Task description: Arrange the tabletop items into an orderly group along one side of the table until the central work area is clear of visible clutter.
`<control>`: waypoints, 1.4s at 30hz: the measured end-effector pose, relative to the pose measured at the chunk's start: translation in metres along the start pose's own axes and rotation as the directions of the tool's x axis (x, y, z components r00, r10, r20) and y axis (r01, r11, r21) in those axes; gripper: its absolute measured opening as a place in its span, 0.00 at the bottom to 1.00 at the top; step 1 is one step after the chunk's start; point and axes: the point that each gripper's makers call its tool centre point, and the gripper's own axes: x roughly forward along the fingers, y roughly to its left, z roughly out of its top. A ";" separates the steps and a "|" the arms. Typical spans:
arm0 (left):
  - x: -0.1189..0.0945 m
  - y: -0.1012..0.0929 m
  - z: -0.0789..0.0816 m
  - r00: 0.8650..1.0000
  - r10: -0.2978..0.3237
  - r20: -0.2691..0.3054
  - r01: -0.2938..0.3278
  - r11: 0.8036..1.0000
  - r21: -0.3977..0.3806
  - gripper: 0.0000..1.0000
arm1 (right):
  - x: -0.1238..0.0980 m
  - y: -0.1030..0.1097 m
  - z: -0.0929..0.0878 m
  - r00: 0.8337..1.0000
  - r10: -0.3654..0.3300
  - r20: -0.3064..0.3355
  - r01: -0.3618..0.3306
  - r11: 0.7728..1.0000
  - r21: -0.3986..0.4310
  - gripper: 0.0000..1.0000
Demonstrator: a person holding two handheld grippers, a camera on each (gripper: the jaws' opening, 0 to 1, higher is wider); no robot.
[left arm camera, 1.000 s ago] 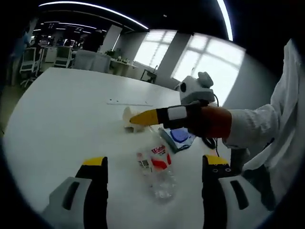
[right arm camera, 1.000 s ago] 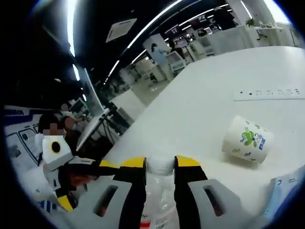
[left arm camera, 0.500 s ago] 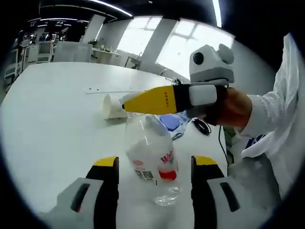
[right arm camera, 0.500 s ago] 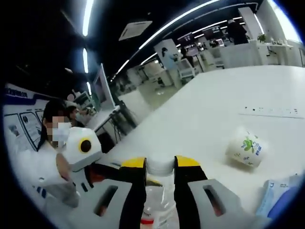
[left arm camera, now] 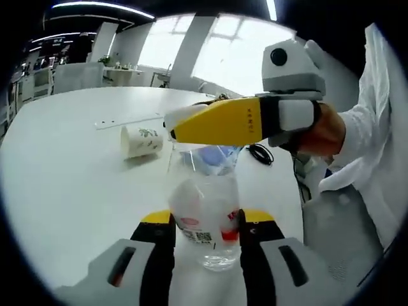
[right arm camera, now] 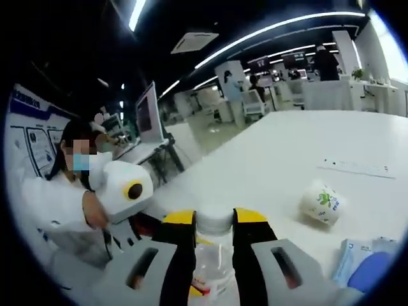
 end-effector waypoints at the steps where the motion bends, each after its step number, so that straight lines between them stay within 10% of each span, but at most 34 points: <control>1: 0.000 0.000 0.000 1.000 -0.001 -0.001 0.001 1.000 0.001 0.37 | -0.001 0.000 0.000 1.000 -0.001 0.003 0.001 1.000 -0.005 0.18; 42: 0.033 0.046 0.046 0.999 0.042 0.030 -0.048 0.970 0.238 0.36 | -0.006 -0.031 0.030 0.985 -0.158 0.064 0.170 0.917 -0.361 0.18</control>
